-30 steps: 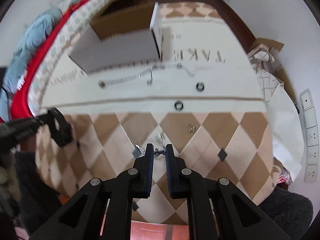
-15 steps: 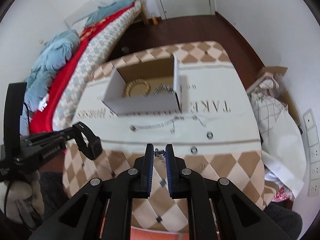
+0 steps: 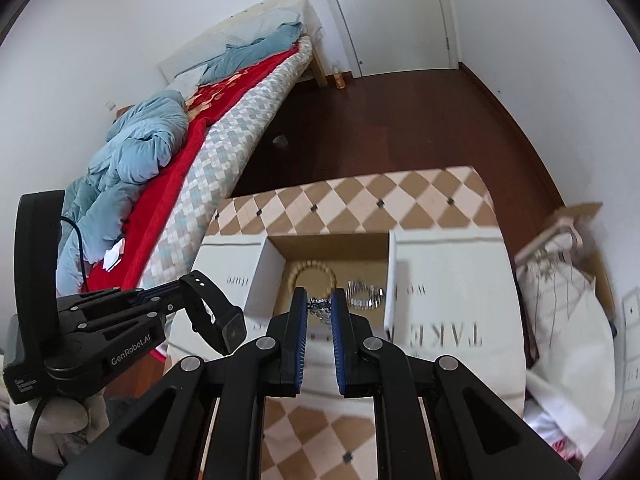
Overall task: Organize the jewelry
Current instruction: 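Lower the smartwatch and heart-link bracelet into the white box and release both, then move the right gripper toward a small black ring on the cloth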
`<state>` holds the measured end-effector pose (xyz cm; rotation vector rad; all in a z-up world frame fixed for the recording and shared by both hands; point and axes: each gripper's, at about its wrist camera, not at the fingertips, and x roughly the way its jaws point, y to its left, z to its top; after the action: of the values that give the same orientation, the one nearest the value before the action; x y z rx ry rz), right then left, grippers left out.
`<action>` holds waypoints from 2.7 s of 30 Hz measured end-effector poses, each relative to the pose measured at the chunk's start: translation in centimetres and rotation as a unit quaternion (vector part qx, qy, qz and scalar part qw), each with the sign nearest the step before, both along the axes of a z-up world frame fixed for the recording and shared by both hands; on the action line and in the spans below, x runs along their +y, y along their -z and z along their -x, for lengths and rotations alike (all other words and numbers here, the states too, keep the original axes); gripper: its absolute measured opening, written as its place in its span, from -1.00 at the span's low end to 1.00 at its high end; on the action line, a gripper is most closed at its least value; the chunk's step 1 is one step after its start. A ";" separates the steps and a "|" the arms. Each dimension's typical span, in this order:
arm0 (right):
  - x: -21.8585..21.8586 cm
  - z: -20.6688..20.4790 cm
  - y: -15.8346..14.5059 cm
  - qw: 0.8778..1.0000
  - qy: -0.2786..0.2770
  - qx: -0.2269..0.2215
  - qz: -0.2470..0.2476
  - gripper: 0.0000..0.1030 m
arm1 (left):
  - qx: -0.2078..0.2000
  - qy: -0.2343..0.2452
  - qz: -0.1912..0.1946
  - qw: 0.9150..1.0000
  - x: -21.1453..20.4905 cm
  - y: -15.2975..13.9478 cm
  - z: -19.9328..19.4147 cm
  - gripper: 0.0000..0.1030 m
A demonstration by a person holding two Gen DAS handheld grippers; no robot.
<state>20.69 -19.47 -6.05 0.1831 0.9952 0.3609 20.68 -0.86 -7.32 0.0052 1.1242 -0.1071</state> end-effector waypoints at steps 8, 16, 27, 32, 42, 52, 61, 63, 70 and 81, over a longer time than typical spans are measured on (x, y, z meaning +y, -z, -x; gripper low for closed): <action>1.1 -6.8 2.9 0.999 -0.016 0.040 0.014 -0.77 | 0.067 0.027 0.021 0.997 0.0 4.1 -5.8 -0.92; 2.1 -10.3 7.1 0.995 -0.030 0.086 0.036 -0.76 | 0.149 0.037 0.018 0.988 -0.4 9.0 -7.8 -0.79; 1.4 -12.2 10.1 0.988 -0.015 0.152 0.012 -0.73 | 0.153 -0.003 0.054 0.987 0.7 8.4 -7.8 0.58; 0.5 -12.0 9.2 0.989 0.008 0.147 0.009 0.00 | 0.123 -0.026 0.036 0.991 1.8 6.2 -7.6 0.87; 1.0 -9.5 7.9 0.984 0.028 0.110 0.135 0.97 | 0.037 -0.091 -0.083 0.992 4.7 4.3 -5.3 0.97; 2.6 -4.3 8.0 0.979 0.041 0.092 0.178 1.00 | -0.005 -0.097 -0.117 0.988 4.6 3.1 -1.9 0.98; 2.4 -0.7 4.4 0.982 0.056 0.055 0.172 1.00 | -0.043 -0.097 -0.106 0.989 4.1 -0.1 1.8 0.98; 2.3 0.1 3.4 0.982 0.059 0.043 0.174 1.00 | -0.053 -0.098 -0.103 0.988 4.0 -1.0 2.6 0.98; 2.2 3.4 -0.2 0.982 0.067 0.002 0.175 1.00 | -0.083 -0.097 -0.086 0.988 4.0 -4.0 5.9 0.98; 1.8 7.8 -3.6 0.988 0.072 -0.032 0.134 1.00 | -0.103 -0.109 -0.076 0.986 4.2 -5.9 10.2 0.98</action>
<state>12.89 -17.70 -2.45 -0.0001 0.9512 0.0980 10.51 3.30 -1.45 0.0286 0.9171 0.1728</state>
